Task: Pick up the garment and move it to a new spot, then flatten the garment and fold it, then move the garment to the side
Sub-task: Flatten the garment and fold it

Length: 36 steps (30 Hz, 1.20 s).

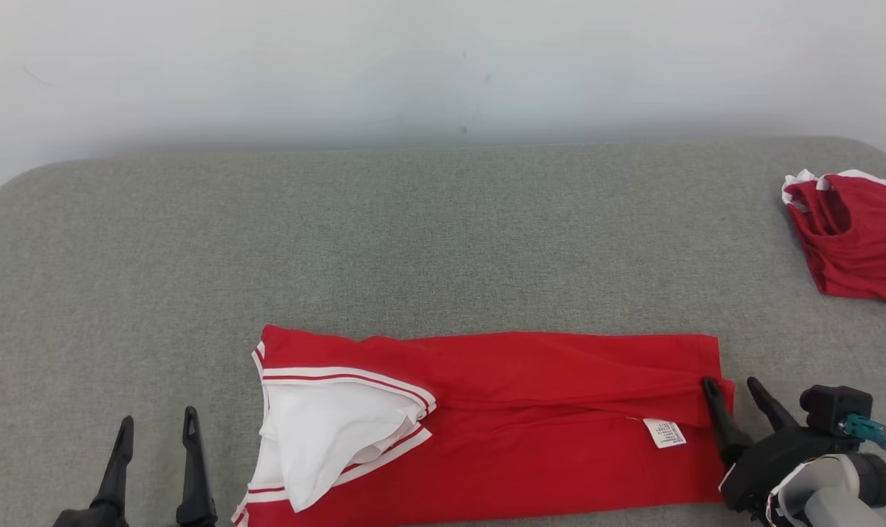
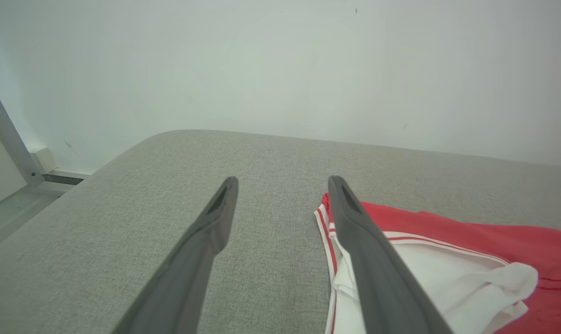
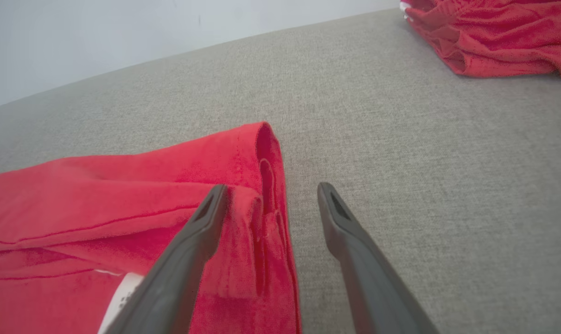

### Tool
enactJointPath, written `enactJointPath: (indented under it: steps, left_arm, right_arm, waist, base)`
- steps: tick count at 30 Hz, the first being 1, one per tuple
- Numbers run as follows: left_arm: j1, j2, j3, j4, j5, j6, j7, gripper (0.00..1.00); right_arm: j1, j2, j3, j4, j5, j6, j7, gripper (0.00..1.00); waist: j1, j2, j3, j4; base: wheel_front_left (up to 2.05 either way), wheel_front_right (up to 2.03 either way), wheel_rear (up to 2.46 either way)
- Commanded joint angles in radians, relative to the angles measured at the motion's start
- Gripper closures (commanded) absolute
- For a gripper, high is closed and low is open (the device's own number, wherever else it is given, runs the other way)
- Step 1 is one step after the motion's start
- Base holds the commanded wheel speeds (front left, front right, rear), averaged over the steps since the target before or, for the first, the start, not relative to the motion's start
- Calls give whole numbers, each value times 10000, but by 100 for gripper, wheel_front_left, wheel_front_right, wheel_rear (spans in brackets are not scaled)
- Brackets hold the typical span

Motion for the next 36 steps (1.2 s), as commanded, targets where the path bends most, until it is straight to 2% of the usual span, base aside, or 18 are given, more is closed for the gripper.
enactJointPath:
  steps: [1, 7, 9, 10, 11, 18, 30, 36]
  left_arm:
    - [130, -124, 125, -16, 102, -63, -30, 0]
    - [351, -516, 546, 76, 885, -452, -30, 0]
    - [372, -598, 634, 122, 1102, -516, -31, 0]
    - [362, -642, 682, 134, 1149, -574, -31, 0]
    - [384, -685, 733, 148, 1208, -605, -31, 0]
    - [585, -923, 1112, 155, 1546, -770, -31, 0]
    - [897, -1178, 1389, 61, 1755, -914, -31, 0]
    - [1003, -1221, 1503, 24, 1751, -903, -31, 0]
  right_arm:
    - [-108, 114, 25, 138, 89, -29, 54, 0]
    - [-344, 513, 248, 1097, 183, -29, 434, 0]
    - [-301, 592, 384, 1273, 240, -29, 559, 53]
    - [-299, 605, 434, 1313, 256, -29, 544, 91]
    - [-296, 605, 474, 1350, 289, -29, 516, 100]
    - [-515, 251, 504, 1477, 519, -29, 158, 100]
    - [-573, -1478, -140, 2046, 730, -29, -106, 100]
    - [-642, -1296, 58, 1279, 649, -29, -33, 100]
  waist:
    - [0, -1, 8, 45]
    - [0, -1, 14, 270]
    - [0, -1, -12, 302]
    - [0, -1, -31, 313]
    - [0, -1, -56, 320]
    - [0, -1, -290, 203]
    - [0, -1, -723, -147]
    - [0, -1, -801, -381]
  base:
    - [0, 0, 0]
    - [0, 0, 0]
    - [0, 0, 0]
    - [0, 0, 0]
    - [0, 0, 0]
    - [0, 0, 0]
    - [0, 0, 0]
    - [0, 0, 0]
